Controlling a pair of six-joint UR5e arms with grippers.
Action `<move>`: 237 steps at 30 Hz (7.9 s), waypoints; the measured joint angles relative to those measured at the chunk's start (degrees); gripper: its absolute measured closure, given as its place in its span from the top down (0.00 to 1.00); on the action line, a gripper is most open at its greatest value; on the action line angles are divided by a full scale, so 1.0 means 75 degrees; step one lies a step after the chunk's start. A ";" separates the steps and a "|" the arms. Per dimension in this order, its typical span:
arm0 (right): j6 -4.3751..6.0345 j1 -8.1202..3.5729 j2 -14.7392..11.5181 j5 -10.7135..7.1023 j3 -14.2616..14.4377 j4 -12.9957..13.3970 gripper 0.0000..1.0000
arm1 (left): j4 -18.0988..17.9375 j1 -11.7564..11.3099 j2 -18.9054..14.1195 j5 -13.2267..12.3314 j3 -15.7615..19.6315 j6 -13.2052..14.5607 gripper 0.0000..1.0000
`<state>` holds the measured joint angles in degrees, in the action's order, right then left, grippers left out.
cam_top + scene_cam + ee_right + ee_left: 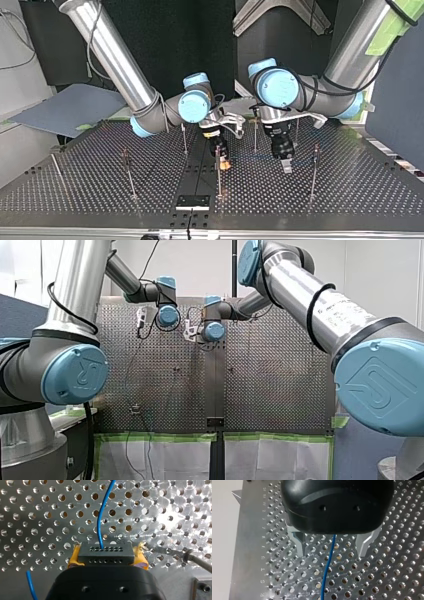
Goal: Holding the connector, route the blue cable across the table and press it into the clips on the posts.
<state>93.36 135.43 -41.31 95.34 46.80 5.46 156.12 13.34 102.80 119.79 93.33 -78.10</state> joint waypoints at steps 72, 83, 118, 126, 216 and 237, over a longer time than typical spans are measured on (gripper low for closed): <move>-0.0258 0.0071 -0.0528 -0.0113 0.1817 -0.0516 0.00 | -0.1207 -0.0300 0.0232 -0.0354 0.1923 -0.2172 0.00; -0.0387 0.0171 -0.0569 -0.0285 0.2265 -0.0515 0.00 | -0.1913 -0.0443 0.0342 -0.0563 0.2628 -0.2282 0.00; -0.0100 -0.0013 -0.0826 -0.0833 0.3270 0.0171 0.00 | -0.4082 -0.0567 0.0949 -0.2020 0.4796 -0.2772 0.00; 0.0041 -0.0076 -0.0818 -0.0937 0.3271 0.0612 0.00 | -0.4408 -0.0566 0.1469 -0.2099 0.4642 -0.2794 0.00; -0.0013 -0.0781 -0.0797 -0.1096 0.3177 0.0770 0.00 | -0.0741 -0.0560 0.0937 -0.2153 0.2758 -0.2288 1.00; 0.0029 -0.0802 -0.0804 -0.1110 0.3176 0.0738 0.00 | -0.1453 0.0623 0.0663 -0.1418 0.2936 -0.3035 1.00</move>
<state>93.58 129.41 -47.34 87.02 70.62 11.00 145.22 18.01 107.77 109.16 115.35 -100.86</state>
